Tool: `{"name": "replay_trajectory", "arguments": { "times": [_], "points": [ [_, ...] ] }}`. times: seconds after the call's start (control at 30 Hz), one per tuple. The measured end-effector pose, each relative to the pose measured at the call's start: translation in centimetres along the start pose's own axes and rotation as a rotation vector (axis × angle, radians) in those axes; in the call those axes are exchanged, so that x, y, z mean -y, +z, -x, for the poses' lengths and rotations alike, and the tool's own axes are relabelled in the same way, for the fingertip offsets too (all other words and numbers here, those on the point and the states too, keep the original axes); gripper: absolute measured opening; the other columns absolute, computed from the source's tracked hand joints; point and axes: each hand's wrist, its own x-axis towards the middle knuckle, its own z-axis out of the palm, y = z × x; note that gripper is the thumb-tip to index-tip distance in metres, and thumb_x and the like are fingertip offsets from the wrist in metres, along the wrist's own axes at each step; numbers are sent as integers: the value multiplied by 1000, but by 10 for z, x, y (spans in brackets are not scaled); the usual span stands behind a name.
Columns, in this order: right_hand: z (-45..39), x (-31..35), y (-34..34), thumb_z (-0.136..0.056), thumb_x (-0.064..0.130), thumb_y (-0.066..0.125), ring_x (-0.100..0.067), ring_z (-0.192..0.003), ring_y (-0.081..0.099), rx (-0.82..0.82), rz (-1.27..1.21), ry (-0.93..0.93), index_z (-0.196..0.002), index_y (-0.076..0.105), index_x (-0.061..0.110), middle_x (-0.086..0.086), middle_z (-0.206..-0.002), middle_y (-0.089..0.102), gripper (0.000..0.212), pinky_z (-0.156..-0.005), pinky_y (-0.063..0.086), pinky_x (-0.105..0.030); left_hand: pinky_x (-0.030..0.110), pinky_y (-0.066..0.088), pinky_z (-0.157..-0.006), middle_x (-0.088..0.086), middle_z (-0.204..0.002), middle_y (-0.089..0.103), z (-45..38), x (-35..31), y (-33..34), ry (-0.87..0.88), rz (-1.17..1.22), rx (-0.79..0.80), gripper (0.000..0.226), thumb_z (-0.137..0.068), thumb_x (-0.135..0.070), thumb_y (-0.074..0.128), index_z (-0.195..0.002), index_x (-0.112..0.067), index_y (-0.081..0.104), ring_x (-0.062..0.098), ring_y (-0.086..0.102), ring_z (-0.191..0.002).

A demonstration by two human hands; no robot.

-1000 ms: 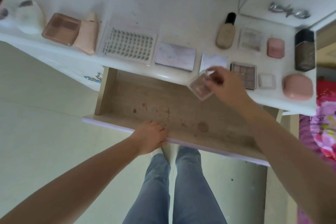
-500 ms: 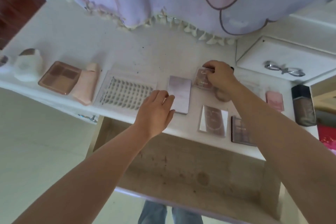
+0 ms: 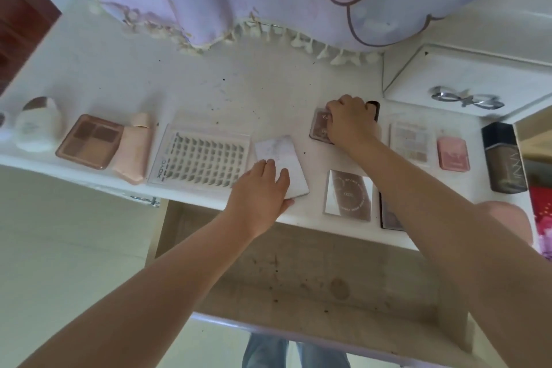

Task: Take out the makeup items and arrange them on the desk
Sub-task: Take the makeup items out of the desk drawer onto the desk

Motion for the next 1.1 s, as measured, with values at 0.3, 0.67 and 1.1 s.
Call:
{"name": "replay_trajectory", "arguments": {
  "times": [0.3, 0.67, 1.1],
  "points": [
    [35, -13, -22, -89, 14, 41, -32, -110, 48, -162, -33, -177, -113, 59, 3, -17, -119, 56, 32, -98, 29, -40, 33, 42, -80, 15, -127, 36, 3, -20, -4, 27, 98, -1, 56, -93, -39, 38, -137, -6, 24, 30, 36, -115],
    [262, -46, 4, -82, -3, 56, -19, -59, 51, -121, -593, 158, -86, 67, -4, -14, -67, 63, 11, -62, 33, -13, 36, 45, -74, 18, -118, 48, 22, -41, 3, -123, 138, -133, 38, -93, -26, 41, -123, -3, 44, 33, 47, -108],
    [371, -27, 100, -87, -17, 27, -27, -97, 52, 41, -2062, 1217, -93, 52, 5, -6, -84, 61, 35, -93, 49, -33, 28, 40, -88, 10, -136, 46, 200, -126, 120, -982, 1368, 76, 50, -94, -8, 41, -141, -5, 25, 24, 50, -119]
  ]
}}
